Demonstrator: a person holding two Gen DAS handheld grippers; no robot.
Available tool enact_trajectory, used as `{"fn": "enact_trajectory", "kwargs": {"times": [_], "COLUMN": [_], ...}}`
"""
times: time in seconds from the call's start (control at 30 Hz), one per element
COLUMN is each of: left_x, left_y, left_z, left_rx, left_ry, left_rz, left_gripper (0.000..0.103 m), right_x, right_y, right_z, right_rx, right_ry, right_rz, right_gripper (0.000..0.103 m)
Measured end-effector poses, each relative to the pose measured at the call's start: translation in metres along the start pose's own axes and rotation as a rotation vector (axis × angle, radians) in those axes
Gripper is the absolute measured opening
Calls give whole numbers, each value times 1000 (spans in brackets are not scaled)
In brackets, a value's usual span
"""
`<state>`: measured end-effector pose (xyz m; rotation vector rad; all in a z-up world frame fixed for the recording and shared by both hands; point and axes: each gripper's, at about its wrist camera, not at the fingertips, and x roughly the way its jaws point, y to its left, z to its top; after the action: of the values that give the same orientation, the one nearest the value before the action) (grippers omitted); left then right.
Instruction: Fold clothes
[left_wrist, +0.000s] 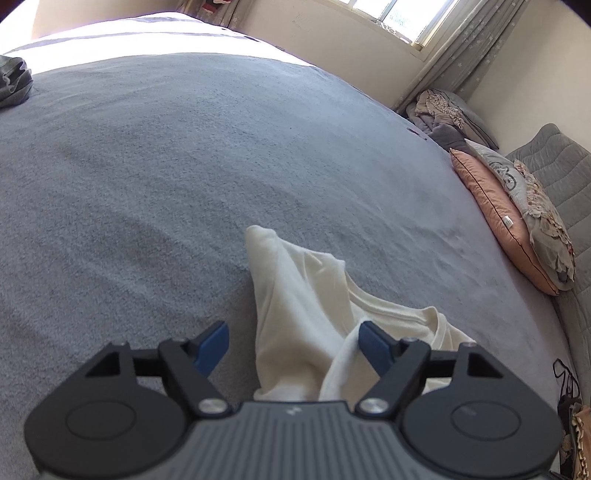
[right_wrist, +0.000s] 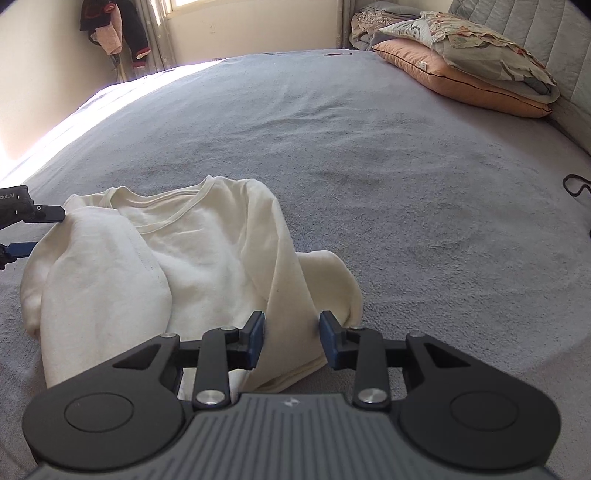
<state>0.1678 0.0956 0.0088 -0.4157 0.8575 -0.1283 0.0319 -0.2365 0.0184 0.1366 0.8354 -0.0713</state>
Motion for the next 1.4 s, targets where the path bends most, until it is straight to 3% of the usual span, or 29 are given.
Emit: {"fn": "enact_trajectory", "kwargs": {"times": [0.1, 0.2, 0.23, 0.27, 0.37, 0.63, 0.73, 0.83, 1.03, 1.1, 1.2, 1.23, 1.27, 1.3, 1.4], "left_x": [12, 19, 21, 21, 16, -13, -18, -11, 16, 18, 15, 13, 11, 8, 3], "left_y": [-10, -17, -19, -21, -30, -69, -87, -99, -101, -100, -103, -104, -104, -104, -105], "left_z": [4, 5, 5, 4, 2, 16, 22, 27, 28, 25, 20, 18, 16, 14, 7], "left_rx": [34, 48, 54, 59, 69, 107, 164, 203, 178, 184, 229, 245, 250, 247, 231], "left_ry": [11, 11, 4, -5, -47, -208, -250, -251, -201, -182, -154, -144, -134, -119, -80], "left_rz": [33, 77, 101, 114, 123, 105, 113, 122, 107, 94, 93, 93, 80, 53, -15], "left_gripper": [62, 36, 19, 11, 6, 6, 6, 6, 7, 11, 37, 50, 55, 57, 58], "right_x": [8, 10, 9, 8, 0, -24, -30, -29, -4, 4, 9, 9, 7, 5, -2], "right_y": [-4, -9, -11, -13, -19, -46, -59, -72, -83, -84, -85, -85, -84, -83, -78], "right_z": [4, 9, 11, 13, 19, 37, 46, 55, 57, 54, 52, 52, 52, 52, 51], "right_rx": [-5, 4, 10, 16, 14, 68, 83, 106, 124, 118, 137, 140, 141, 140, 134], "right_ry": [-7, -32, -44, -57, -115, -254, -297, -322, -287, -259, -225, -221, -220, -221, -220], "right_rz": [-2, -5, -8, -11, -45, -148, -185, -205, -200, -194, -188, -181, -175, -170, -150], "right_gripper": [20, 10, 9, 8, 7, 6, 6, 6, 7, 9, 13, 20, 24, 30, 34]}}
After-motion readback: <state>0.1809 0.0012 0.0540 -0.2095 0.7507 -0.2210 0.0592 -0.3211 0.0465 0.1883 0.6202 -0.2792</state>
